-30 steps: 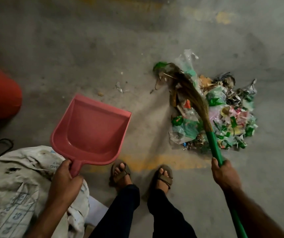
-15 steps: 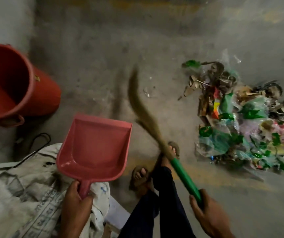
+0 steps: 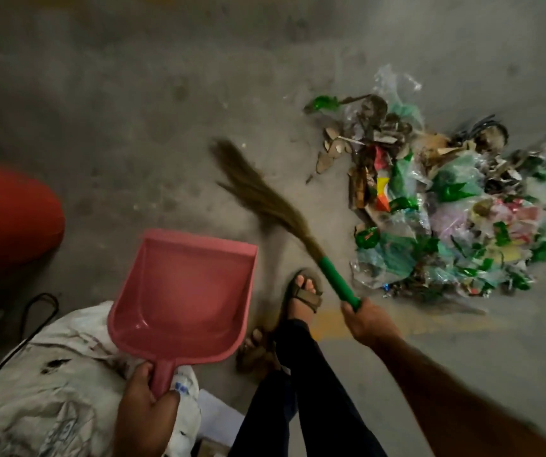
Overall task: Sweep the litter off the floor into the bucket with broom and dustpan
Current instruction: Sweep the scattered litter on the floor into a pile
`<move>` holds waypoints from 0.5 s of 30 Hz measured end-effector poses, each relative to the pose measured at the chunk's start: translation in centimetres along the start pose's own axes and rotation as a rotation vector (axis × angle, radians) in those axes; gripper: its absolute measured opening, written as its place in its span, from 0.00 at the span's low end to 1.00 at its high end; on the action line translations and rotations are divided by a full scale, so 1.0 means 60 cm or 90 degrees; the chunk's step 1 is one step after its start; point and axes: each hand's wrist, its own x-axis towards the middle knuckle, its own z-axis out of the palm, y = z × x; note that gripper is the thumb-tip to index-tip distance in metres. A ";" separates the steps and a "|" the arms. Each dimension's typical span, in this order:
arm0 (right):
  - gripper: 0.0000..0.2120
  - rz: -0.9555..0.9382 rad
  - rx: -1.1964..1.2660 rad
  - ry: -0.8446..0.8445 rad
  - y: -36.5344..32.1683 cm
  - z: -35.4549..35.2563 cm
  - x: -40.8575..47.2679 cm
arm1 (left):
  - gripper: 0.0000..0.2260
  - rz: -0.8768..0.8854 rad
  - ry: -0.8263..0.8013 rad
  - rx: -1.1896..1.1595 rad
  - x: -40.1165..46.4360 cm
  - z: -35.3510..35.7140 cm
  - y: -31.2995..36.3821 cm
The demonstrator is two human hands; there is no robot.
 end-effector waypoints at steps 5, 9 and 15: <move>0.28 0.109 0.074 0.096 0.152 -0.131 0.051 | 0.12 0.077 -0.079 -0.038 -0.001 0.033 0.131; 0.28 0.116 0.071 0.150 0.223 -0.233 0.077 | 0.14 0.130 -0.100 -0.004 0.006 0.053 0.217; 0.29 0.157 0.111 0.191 0.249 -0.310 0.091 | 0.24 0.220 -0.093 0.045 0.032 0.061 0.340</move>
